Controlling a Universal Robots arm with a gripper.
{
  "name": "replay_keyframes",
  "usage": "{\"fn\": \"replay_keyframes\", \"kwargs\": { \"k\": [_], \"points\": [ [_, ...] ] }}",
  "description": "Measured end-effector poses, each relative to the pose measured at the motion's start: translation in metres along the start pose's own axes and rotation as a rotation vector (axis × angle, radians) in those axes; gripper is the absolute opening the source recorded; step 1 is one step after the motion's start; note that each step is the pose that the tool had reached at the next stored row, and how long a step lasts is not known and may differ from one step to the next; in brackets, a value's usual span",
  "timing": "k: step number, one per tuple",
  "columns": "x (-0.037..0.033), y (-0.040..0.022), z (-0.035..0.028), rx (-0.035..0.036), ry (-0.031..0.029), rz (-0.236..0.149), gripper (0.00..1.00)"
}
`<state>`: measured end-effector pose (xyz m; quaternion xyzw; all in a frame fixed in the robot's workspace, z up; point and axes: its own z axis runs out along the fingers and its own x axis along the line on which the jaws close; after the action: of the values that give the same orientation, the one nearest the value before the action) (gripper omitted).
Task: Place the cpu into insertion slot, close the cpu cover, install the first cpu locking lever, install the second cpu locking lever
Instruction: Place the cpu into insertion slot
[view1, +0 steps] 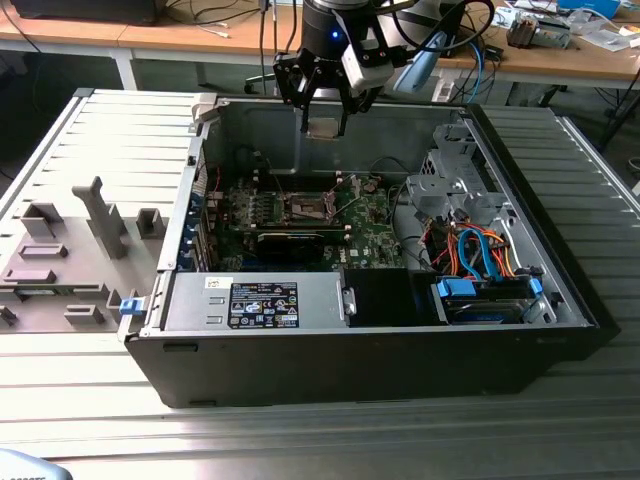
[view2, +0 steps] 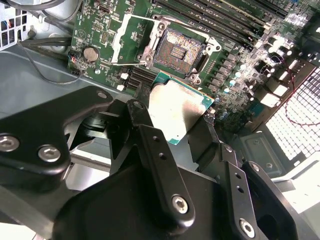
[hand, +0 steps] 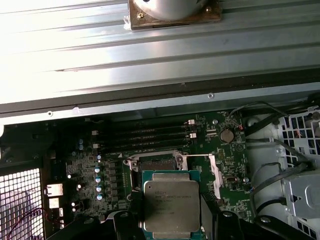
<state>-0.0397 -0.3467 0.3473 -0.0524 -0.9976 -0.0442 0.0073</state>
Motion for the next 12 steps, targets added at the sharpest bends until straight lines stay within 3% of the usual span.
{"fn": "replay_keyframes", "kwargs": {
  "k": [12],
  "points": [
    [0.0, 0.0001, 0.0, 0.0027, -0.0004, 0.001, 0.55]
  ]
}}
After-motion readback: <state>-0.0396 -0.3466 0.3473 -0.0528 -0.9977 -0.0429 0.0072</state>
